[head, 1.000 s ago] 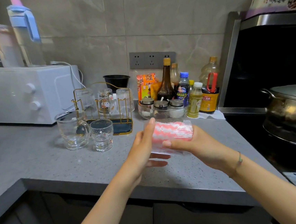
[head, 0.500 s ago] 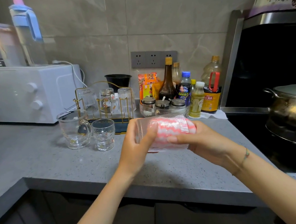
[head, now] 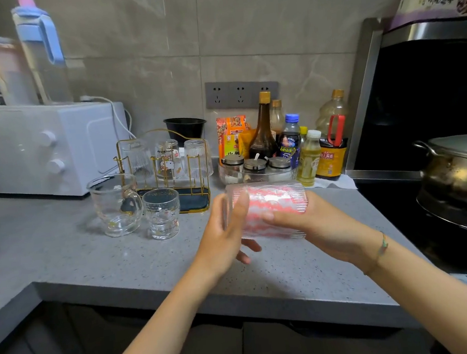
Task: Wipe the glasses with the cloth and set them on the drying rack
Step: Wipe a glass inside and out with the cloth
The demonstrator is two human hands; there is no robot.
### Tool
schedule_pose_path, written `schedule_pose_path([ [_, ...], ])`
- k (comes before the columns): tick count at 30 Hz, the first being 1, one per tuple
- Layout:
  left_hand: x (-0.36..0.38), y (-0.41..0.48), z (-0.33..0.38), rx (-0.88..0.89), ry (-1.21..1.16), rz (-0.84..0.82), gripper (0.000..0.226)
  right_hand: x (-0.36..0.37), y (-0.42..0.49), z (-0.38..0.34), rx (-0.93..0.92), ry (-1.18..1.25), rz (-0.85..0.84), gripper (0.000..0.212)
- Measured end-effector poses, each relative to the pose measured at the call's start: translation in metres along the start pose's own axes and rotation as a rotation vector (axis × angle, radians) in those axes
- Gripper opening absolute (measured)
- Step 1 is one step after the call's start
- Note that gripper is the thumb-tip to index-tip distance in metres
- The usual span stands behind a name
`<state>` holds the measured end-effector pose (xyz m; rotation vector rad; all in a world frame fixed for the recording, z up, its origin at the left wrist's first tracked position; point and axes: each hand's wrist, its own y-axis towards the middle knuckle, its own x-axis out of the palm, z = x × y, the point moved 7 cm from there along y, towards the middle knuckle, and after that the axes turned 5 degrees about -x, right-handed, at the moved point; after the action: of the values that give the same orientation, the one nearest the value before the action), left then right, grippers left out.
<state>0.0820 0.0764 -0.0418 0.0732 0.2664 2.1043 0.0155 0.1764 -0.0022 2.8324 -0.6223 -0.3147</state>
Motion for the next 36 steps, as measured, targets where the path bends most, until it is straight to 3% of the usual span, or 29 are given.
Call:
schedule_pose_path([
  [3, 0.000, 0.001, -0.012, -0.184, -0.106, -0.009, 0.077, -0.003, -0.001, 0.001, 0.006, -0.071, 0.066, 0.030],
  [7, -0.002, 0.003, -0.021, -0.247, -0.185, 0.017, 0.072, -0.006, -0.002, 0.002, 0.015, -0.141, 0.140, 0.027],
  [11, -0.009, 0.003, -0.018, -0.159, -0.190, 0.111, 0.060, -0.008, -0.002, 0.003, 0.065, -0.132, 0.118, 0.029],
  [15, -0.015, 0.005, -0.009, -0.039, -0.089, 0.111, 0.085, -0.012, -0.003, 0.001, 0.101, 0.043, 0.070, 0.035],
  [20, -0.011, -0.002, 0.006, 0.151, 0.025, 0.054, 0.050, -0.001, -0.004, -0.001, 0.067, 0.231, -0.043, 0.028],
  [26, -0.006, -0.008, 0.015, 0.254, 0.074, -0.001, 0.048, 0.011, -0.007, -0.006, 0.021, 0.200, -0.139, 0.038],
  [30, -0.002, -0.008, 0.010, 0.208, 0.032, -0.013, 0.053, 0.008, -0.006, -0.008, 0.003, 0.099, -0.077, 0.033],
  [35, 0.005, -0.008, 0.003, 0.014, -0.022, -0.015, 0.037, 0.001, -0.004, -0.006, -0.014, -0.016, 0.000, 0.034],
  [36, 0.005, -0.007, 0.001, -0.038, -0.021, -0.012, 0.043, 0.000, -0.004, -0.004, -0.015, -0.045, 0.018, 0.034],
])
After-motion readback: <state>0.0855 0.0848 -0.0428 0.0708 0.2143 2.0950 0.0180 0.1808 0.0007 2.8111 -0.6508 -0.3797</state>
